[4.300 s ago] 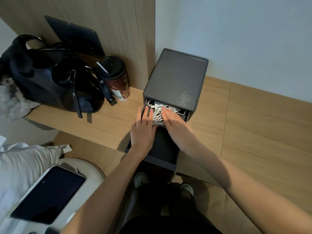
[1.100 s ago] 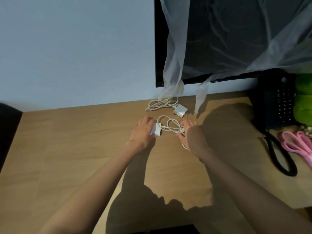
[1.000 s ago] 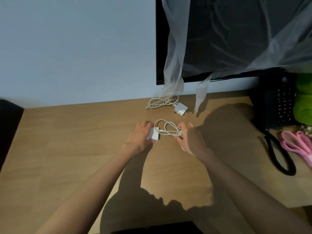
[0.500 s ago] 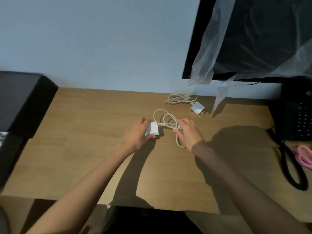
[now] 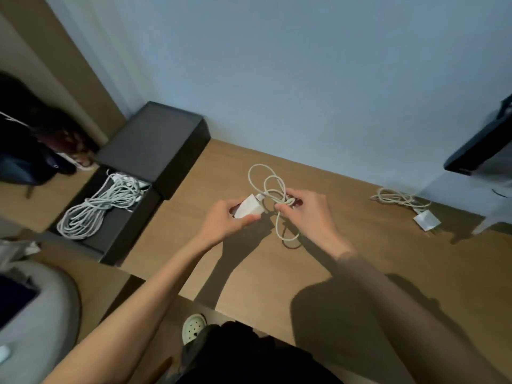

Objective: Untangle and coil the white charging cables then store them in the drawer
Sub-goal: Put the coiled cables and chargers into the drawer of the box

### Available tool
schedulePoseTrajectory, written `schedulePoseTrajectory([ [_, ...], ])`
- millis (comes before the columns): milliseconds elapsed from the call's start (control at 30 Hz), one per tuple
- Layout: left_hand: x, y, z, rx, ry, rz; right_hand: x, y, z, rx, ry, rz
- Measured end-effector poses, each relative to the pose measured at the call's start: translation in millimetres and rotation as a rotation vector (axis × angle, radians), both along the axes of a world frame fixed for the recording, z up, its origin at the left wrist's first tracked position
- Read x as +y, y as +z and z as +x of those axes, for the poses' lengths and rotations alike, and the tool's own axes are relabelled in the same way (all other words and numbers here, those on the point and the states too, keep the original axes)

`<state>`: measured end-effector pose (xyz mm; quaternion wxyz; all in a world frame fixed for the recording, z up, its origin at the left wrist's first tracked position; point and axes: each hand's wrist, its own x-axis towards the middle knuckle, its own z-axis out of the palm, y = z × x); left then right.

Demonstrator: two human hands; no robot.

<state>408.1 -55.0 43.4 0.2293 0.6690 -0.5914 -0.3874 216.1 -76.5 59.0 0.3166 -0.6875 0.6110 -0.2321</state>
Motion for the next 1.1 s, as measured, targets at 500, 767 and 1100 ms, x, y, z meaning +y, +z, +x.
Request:
schedulePoseTrajectory([
  [500, 37, 21, 268, 0.172, 0.264, -0.023, -9, -1, 290, -0.314, 0.166, 0.197],
  [767, 55, -14, 311, -0.053, 0.382, 0.047, 2, -35, 352, -0.286, 0.168, 0.297],
  [1100, 47, -21, 324, -0.239, 0.388, 0.099, 0, -50, 378, -0.224, 0.03, 0.374],
])
